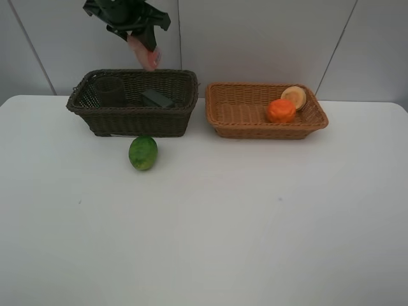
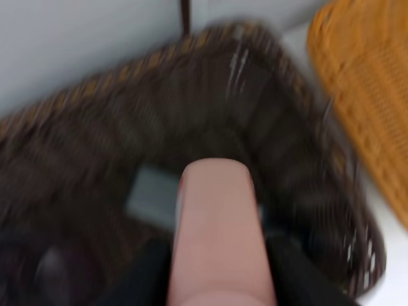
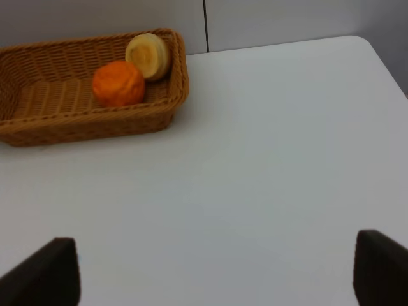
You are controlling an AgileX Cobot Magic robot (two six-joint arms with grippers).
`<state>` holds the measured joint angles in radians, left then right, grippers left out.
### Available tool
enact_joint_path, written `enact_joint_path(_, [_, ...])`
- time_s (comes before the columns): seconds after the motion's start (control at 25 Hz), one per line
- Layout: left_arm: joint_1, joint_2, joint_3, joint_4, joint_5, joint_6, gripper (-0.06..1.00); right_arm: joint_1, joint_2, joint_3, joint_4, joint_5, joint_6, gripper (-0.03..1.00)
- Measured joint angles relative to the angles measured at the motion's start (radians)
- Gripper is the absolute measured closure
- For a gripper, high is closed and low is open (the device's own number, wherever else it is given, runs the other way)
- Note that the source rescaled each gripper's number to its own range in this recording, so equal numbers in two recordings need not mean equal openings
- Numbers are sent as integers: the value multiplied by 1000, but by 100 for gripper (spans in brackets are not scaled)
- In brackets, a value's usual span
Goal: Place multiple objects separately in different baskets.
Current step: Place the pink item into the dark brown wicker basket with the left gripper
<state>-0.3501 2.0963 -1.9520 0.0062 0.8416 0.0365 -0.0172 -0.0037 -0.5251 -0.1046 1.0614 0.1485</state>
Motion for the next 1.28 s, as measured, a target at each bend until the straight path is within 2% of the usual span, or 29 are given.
enact_joint_path(0.2, [-26,91,-21,25,-128,0,55,0,0,0,0,0,0,2])
enact_joint_path(0.36, [-30,140,-21,51,-188,0,55,0,0,0,0,0,0,2])
enact_joint_path(0.8, [-30,195,-21,62,-263,1,55,0,0,0,0,0,0,2])
enact_joint_path(1.12, [-31,214,-21,52,-274,3,55,0,0,0,0,0,0,2])
enact_joint_path(1.16, [-31,215,-21,52,-274,3,53,0,0,0,0,0,0,2])
enact_joint_path(1.2, [-31,216,-21,52,-274,4,47,0,0,0,0,0,0,2])
enact_joint_path(1.28, [-34,216,-21,52,-282,4,22,0,0,0,0,0,0,2])
